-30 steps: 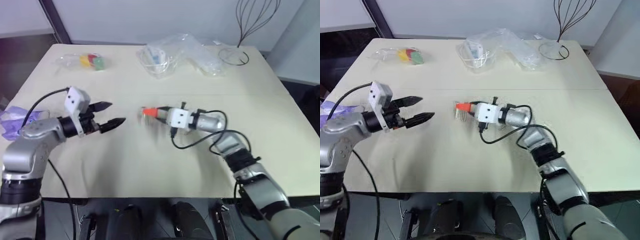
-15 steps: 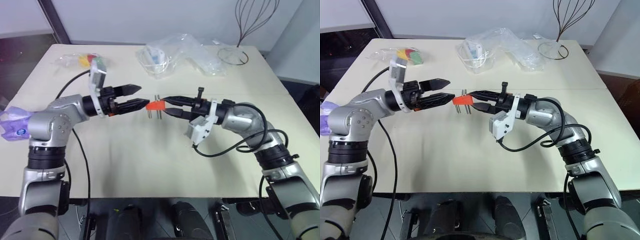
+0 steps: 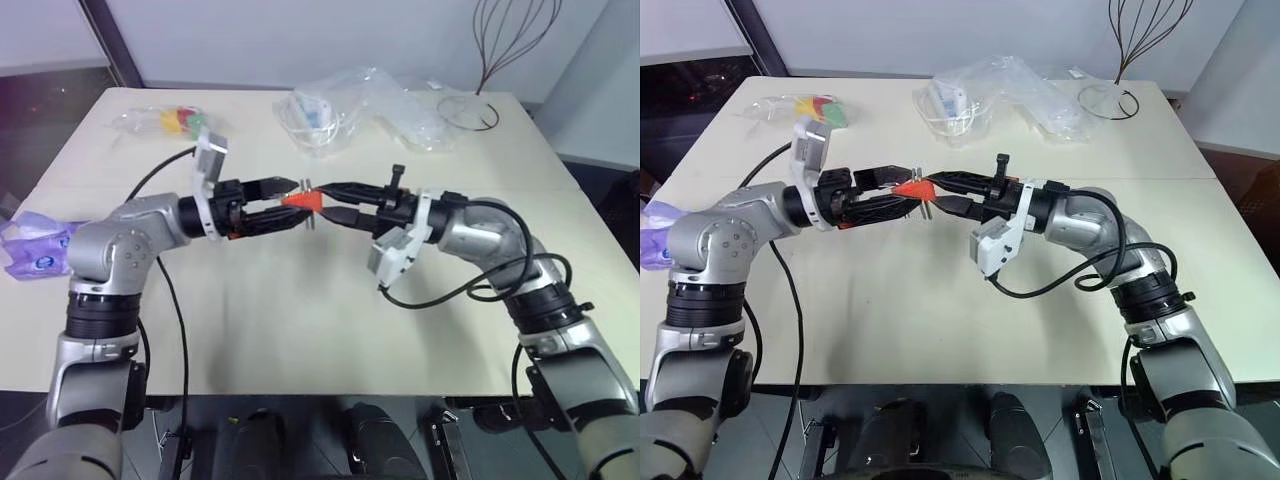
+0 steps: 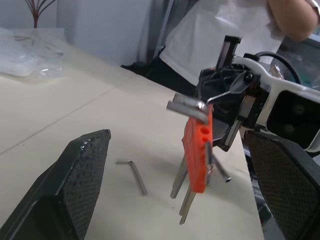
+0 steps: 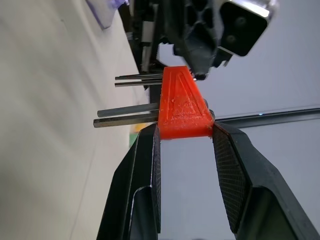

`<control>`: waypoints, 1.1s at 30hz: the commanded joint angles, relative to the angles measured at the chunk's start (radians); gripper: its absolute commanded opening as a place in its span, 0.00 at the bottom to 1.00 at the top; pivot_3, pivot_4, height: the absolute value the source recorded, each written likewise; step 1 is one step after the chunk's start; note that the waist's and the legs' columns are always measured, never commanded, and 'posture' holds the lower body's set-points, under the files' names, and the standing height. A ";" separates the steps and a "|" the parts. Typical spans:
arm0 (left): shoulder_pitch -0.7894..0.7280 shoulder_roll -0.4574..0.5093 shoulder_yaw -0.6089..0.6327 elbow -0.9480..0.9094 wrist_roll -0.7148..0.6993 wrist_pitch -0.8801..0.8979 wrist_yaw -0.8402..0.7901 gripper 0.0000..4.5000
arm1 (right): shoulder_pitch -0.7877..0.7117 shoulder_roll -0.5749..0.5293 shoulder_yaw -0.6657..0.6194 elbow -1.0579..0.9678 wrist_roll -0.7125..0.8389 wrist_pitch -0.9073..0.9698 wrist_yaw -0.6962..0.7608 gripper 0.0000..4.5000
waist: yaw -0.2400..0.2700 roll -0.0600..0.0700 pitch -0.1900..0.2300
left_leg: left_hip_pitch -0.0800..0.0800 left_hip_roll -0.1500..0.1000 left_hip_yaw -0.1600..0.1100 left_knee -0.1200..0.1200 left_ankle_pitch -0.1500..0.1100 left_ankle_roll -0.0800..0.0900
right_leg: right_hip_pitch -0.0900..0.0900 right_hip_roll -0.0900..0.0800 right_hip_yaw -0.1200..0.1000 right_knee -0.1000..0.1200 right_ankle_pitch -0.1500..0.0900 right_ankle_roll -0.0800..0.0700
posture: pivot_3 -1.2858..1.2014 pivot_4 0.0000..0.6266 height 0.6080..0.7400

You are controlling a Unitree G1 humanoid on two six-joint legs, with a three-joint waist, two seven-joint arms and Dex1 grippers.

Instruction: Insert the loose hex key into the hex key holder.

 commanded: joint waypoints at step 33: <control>-0.007 -0.040 -0.016 -0.019 0.025 -0.050 0.038 0.21 | 0.021 -0.001 0.000 -0.066 0.037 0.027 0.030 0.21 | 0.000 0.000 0.000 | 0.000 0.000 0.000 0.000 0.000 0.000 | 0.000 0.000 0.000 0.000 0.000 0.000 | 0.52 0.24 1.00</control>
